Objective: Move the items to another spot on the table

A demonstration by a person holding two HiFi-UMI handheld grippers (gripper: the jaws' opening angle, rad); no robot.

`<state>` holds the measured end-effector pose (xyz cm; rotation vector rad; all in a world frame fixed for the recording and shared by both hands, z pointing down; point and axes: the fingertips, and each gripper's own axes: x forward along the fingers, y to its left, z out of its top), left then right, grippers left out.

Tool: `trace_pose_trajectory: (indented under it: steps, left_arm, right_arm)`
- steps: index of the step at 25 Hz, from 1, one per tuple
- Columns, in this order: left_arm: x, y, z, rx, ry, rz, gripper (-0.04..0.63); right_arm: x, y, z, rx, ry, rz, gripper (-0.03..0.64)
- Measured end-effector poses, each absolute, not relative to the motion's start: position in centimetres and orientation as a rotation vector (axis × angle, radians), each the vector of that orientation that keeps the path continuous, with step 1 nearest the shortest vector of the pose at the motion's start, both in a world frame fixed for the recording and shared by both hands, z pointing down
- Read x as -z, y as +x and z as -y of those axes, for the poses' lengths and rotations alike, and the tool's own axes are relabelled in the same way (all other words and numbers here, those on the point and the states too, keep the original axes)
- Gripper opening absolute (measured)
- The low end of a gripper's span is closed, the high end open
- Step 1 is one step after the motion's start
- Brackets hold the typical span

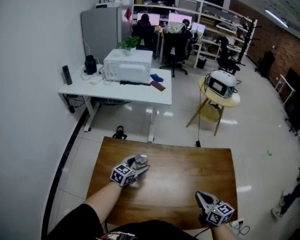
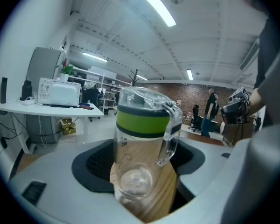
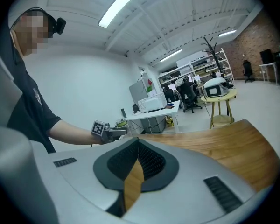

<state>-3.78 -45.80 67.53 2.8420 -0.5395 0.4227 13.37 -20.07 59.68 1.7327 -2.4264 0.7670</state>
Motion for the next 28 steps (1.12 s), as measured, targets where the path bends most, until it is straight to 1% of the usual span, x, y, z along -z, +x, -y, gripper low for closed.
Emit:
trace_pose_trajectory:
  steps: [5, 10, 20, 28]
  left_arm:
    - [-64.6, 3.7, 37.5, -0.381, 2.845, 0.549, 0.341]
    - [-62.3, 11.2, 29.6, -0.330, 2.865, 0.500, 0.341]
    - [-61.3, 26.6, 15.8, -0.352, 2.946, -0.037, 0.341]
    - [-64.6, 36.6, 3.0, -0.459, 2.918, -0.345, 0.341]
  right_arm:
    - [-58.4, 20.0, 11.3, -0.761, 1.706, 2.428, -0.008]
    - [-58.5, 25.7, 4.8, -0.727, 1.647, 2.448, -0.008]
    - [-58.3, 35.2, -4.6, -0.764, 1.986, 2.304, -0.008]
    - [-59.2, 42.6, -16.4, -0.821, 2.183, 2.144, -0.008]
